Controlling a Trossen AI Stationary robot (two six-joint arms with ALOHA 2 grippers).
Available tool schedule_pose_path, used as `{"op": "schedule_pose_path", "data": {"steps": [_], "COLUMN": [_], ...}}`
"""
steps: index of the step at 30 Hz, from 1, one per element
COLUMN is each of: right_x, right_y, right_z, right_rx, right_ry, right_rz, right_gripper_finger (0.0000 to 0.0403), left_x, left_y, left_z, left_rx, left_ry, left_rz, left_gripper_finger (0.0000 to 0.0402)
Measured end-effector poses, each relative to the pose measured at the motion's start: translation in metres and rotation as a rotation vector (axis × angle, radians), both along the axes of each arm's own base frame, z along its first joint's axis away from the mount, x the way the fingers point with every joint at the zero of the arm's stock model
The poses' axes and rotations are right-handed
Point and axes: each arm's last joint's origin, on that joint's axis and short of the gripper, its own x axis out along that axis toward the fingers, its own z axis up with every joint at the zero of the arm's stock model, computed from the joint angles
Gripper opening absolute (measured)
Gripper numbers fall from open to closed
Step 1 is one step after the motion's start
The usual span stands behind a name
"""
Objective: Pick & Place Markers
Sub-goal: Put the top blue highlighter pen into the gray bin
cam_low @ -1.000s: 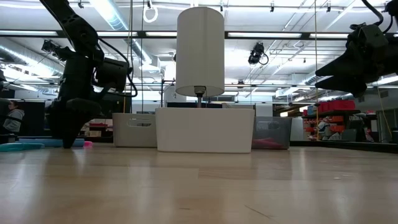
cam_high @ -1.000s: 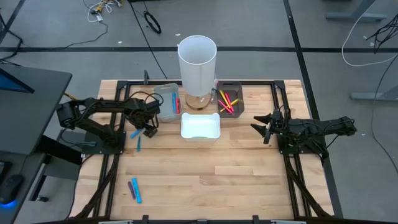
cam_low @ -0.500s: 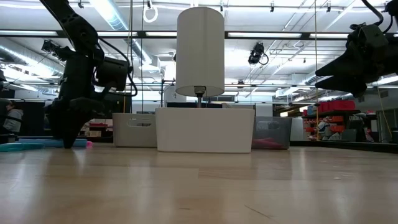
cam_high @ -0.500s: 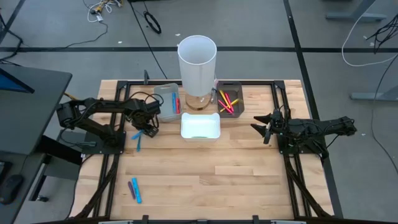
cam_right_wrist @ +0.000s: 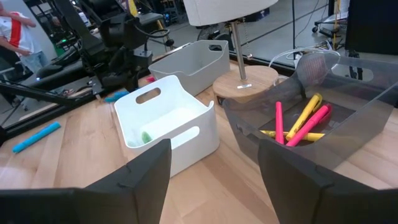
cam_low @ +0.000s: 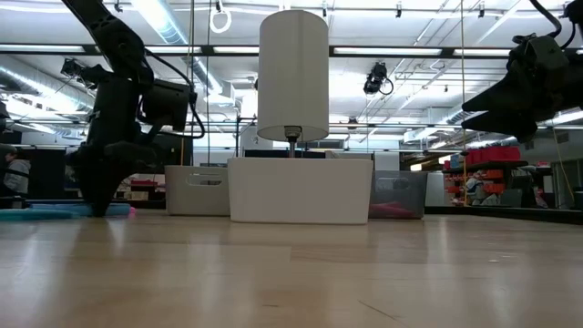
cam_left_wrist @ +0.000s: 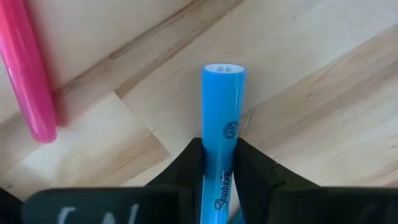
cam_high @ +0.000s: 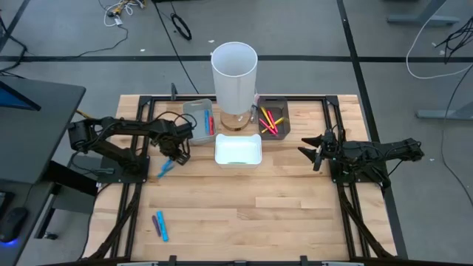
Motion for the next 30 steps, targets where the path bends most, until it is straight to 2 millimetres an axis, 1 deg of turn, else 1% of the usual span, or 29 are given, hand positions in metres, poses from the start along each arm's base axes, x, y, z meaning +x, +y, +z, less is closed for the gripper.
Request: {"op": "schedule_pose_path", "data": {"steps": [6, 10, 15, 19, 27, 30], "right_x": [0.0, 0.0, 0.0, 0.0, 0.0, 0.0], "right_y": [0.0, 0.0, 0.0, 0.0, 0.0, 0.0], "right_z": [0.0, 0.0, 0.0, 0.0, 0.0, 0.0], "right_rx": [0.0, 0.0, 0.0, 0.0, 0.0, 0.0], "right_ry": [0.0, 0.0, 0.0, 0.0, 0.0, 0.0], "right_rz": [0.0, 0.0, 0.0, 0.0, 0.0, 0.0], "right_gripper_finger": [0.0242, 0.0242, 0.0242, 0.0242, 0.0242, 0.0242], "left_x": [0.001, -0.001, -0.007, -0.012, -0.022, -0.023], "left_y": [0.0, -0.001, -0.003, -0.006, -0.022, -0.03], "left_z": [0.016, 0.031, 0.05, 0.065, 0.095, 0.109], "left_rx": [0.004, 0.02, 0.031, 0.014, -0.022, -0.017], "left_ry": [0.0, -0.029, -0.065, -0.105, -0.189, -0.245], "left_rz": [0.069, 0.103, 0.206, 0.254, 0.337, 0.366], "left_gripper_finger": [0.0077, 0.0072, 0.0074, 0.0073, 0.0073, 0.0072]}}
